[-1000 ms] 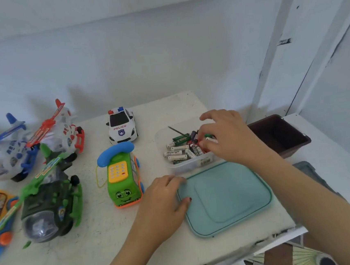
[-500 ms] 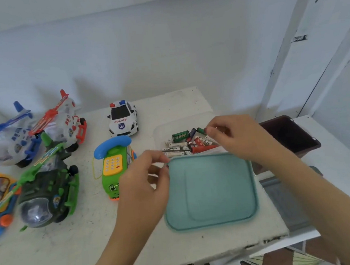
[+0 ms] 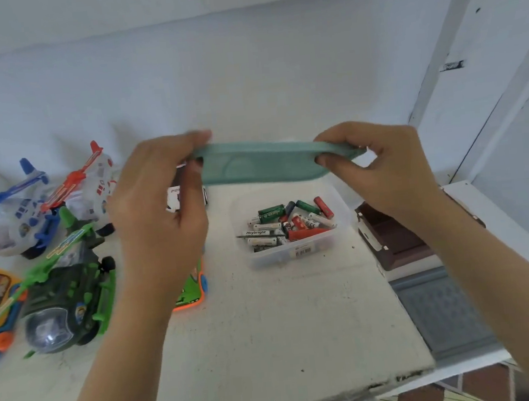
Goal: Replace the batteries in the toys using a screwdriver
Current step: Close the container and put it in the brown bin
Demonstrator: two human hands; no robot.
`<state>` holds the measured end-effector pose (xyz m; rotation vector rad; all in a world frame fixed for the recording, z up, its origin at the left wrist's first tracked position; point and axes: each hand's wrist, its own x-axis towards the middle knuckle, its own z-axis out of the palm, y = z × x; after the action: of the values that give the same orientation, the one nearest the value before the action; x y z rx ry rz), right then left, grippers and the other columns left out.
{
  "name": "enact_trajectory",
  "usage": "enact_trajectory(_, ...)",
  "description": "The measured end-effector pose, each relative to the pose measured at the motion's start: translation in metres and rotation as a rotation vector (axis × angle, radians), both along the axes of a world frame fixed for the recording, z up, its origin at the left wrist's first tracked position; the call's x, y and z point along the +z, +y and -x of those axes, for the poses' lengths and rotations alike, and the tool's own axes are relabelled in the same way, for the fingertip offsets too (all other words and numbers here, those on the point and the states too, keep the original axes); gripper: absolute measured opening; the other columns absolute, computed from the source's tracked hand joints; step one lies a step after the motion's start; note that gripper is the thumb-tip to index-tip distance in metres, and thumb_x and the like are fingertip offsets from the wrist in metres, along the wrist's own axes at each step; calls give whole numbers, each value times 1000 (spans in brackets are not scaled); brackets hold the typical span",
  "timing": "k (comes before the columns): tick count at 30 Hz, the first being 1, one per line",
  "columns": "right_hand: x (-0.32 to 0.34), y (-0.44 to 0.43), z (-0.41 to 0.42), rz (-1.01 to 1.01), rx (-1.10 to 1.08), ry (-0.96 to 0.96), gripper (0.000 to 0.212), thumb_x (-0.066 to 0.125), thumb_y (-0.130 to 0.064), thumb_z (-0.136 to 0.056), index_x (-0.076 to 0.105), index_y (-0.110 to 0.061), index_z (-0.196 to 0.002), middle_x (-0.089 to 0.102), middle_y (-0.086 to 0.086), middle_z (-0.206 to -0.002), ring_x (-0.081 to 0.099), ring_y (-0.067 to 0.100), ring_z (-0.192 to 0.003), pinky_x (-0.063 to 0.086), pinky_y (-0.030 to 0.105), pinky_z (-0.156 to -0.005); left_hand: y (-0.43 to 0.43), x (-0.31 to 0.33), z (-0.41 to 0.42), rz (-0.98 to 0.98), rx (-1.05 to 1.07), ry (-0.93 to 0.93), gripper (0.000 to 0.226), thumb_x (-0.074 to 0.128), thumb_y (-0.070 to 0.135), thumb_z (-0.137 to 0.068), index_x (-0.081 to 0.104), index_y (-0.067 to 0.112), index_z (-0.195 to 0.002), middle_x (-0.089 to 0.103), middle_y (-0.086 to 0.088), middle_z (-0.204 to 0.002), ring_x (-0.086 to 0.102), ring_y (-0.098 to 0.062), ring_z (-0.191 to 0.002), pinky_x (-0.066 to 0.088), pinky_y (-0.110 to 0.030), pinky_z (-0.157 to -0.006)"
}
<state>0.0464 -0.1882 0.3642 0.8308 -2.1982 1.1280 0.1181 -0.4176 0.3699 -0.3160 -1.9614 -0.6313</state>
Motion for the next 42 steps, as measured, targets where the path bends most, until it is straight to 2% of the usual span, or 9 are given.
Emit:
enact_trajectory(5, -48, 6, 14, -193, -36, 24, 28, 70, 4, -79, 74, -11, -102, 74, 7, -98, 68, 19, -98, 54, 44, -92, -7, -57, 14, 31, 5, -277, 26, 58, -20, -79, 67, -4, -97, 63, -4, -93, 54, -11, -89, 34, -2, -89)
enact_trajectory(13, -62, 13, 9, -445, 119, -354, 47, 63, -4, -83, 64, -29, -123, 60, -13, -129, 47, 5, -128, 15, 10, -112, -2, -99, -2, -44, 23, -331, 22, 54, -14, -73, 67, -1, -86, 68, -7, -93, 58, -8, -93, 35, -3, -93)
enact_trajectory(20, -65, 17, 5, -469, 111, -452, 43, 53, -31, -85, 60, -31, -127, 41, -8, -148, 29, 3, -139, 8, 16, -113, -1, -111, -7, -148, -58, -445, 22, 61, 1, -76, 73, 8, -93, 67, -1, -102, 54, 12, -101, 35, -2, -95)
enact_trajectory(24, -73, 20, 8, -362, 45, -508, 42, 57, -26, -94, 52, -37, -134, 27, -8, -155, 24, 8, -140, 14, 25, -113, 5, -112, -2, -336, -58, -555, 35, 62, 12, -90, 59, 25, -122, 59, 5, -120, 47, 6, -119, 35, -15, -104)
enact_trajectory(28, -84, 19, 12, -353, -87, -550, 57, 46, -41, -97, 28, -29, -149, 44, -3, -138, 43, 13, -125, 32, 28, -103, 15, -111, 4, -595, -128, -832, 54, 55, 7, -96, 38, 21, -146, 48, 6, -142, 44, -9, -133, 35, -35, -114)
enact_trajectory(30, -86, 16, 13, -322, -154, -627, 54, 39, -46, -98, 32, -20, -145, 58, -1, -110, 57, 14, -93, 47, 28, -79, 23, -105, 5, -684, -147, -894, 57, 51, 8, -99, 29, 24, -149, 46, 10, -141, 45, -6, -129, 37, -25, -109)
enact_trajectory(33, -91, 12, 14, -286, -210, -697, 44, 34, -49, -98, 50, -10, -110, 56, -1, -78, 52, 11, -65, 39, 25, -55, 36, -98, 10, -838, -117, -952, 59, 43, 19, -103, 14, 23, -154, 39, 16, -137, 40, -2, -124, 32, -10, -93)
enact_trajectory(36, -93, 14, 13, -195, -215, -698, 48, 32, -50, -98, 45, -8, -76, 48, 4, -68, 44, 17, -61, 33, 30, -57, 45, -94, 18, -1006, -72, -939, 52, 37, 25, -105, 19, 22, -155, 36, 12, -146, 37, -1, -120, 31, -11, -93)
enact_trajectory(42, -91, 17, 16, -135, -156, -785, 54, 32, -44, -101, 50, 4, -85, 49, 10, -74, 43, 16, -62, 37, 32, -62, 55, -92, 20, -1057, -13, -886, 47, 33, 24, -107, 26, 20, -153, 36, 2, -152, 37, -3, -116, 28, -4, -79)
